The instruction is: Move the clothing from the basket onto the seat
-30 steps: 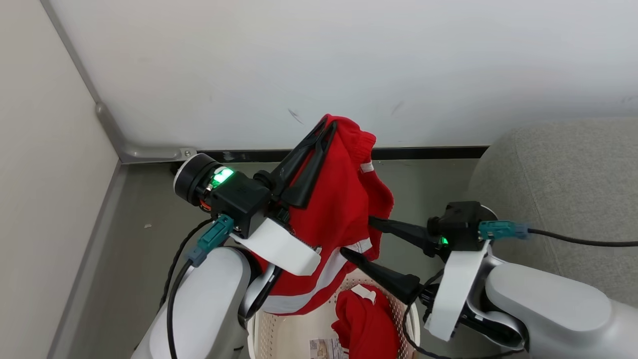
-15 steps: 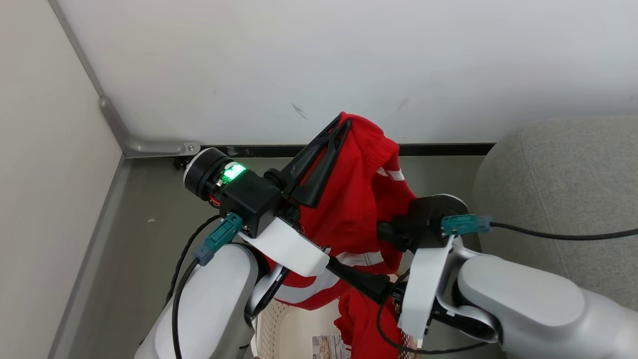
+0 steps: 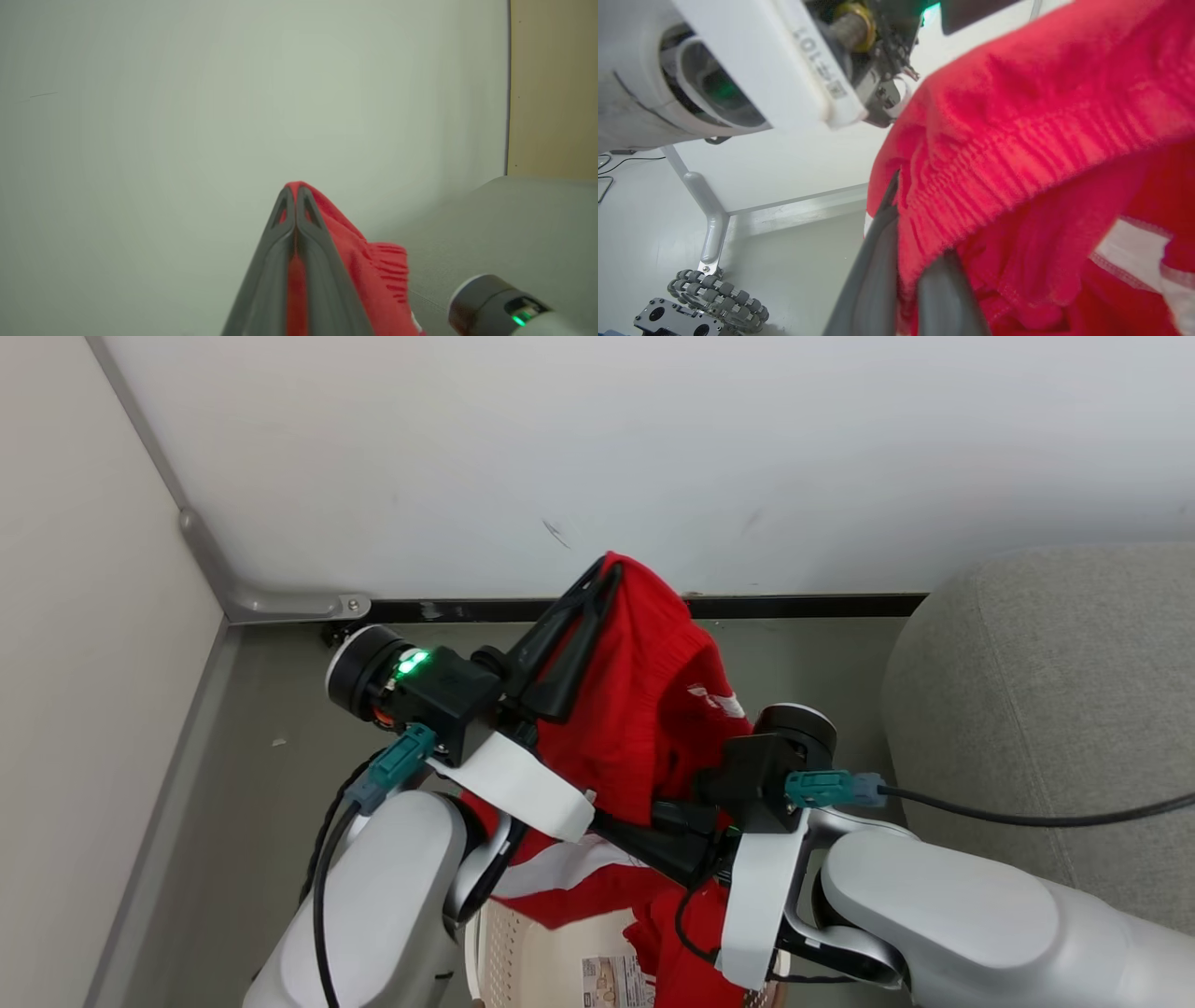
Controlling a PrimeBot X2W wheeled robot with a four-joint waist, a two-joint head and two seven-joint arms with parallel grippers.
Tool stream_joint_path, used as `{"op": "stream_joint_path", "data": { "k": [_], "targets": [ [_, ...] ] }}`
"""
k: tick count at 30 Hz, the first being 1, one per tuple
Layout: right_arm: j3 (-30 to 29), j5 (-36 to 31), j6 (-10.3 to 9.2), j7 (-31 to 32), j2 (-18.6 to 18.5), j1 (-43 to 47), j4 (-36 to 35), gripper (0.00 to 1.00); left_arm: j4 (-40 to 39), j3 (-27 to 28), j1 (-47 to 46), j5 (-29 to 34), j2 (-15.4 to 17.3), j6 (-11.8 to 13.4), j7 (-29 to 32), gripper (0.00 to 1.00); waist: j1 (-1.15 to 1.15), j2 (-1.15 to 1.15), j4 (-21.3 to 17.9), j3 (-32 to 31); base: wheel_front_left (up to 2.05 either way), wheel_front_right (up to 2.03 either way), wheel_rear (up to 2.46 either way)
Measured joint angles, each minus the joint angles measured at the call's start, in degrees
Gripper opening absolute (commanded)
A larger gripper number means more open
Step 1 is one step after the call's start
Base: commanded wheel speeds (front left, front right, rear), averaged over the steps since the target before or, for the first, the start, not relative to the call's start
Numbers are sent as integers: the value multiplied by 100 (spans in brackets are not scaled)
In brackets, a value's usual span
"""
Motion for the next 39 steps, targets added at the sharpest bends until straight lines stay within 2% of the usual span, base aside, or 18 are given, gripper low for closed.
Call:
{"op": "stream_joint_path", "data": {
  "k": [5,11,21,22,24,26,27,39],
  "targets": [
    [0,-23,0,-398,-47,-2,2,0,303,171,15,-63,42,94,0,0,0,0,-75,1,0,0,0],
    [-34,133,0,-698,-280,-2,90,0,639,343,160,-212,113,157,4,0,0,0,-195,0,0,0,0],
    [-894,319,0,-791,-595,-7,224,0,970,468,271,-366,167,202,5,0,0,0,-401,2,0,0,0],
    [-968,320,0,-791,-602,-7,230,0,981,483,276,-381,156,203,5,4,0,0,-419,2,0,0,0],
    [-1138,320,0,-793,-625,-6,240,0,993,536,300,-415,136,226,5,59,0,0,-452,2,0,0,0],
    [-1307,320,0,-798,-684,-4,261,0,1023,616,361,-468,143,229,5,93,0,0,-482,1,0,0,0],
    [-1386,320,0,-798,-712,-3,282,0,1049,631,382,-516,147,231,5,100,0,0,-496,1,0,0,0],
    [-2698,250,0,-801,-925,299,194,0,1101,859,390,-556,221,354,5,100,0,0,-658,-12,0,0,0]
  ]
}}
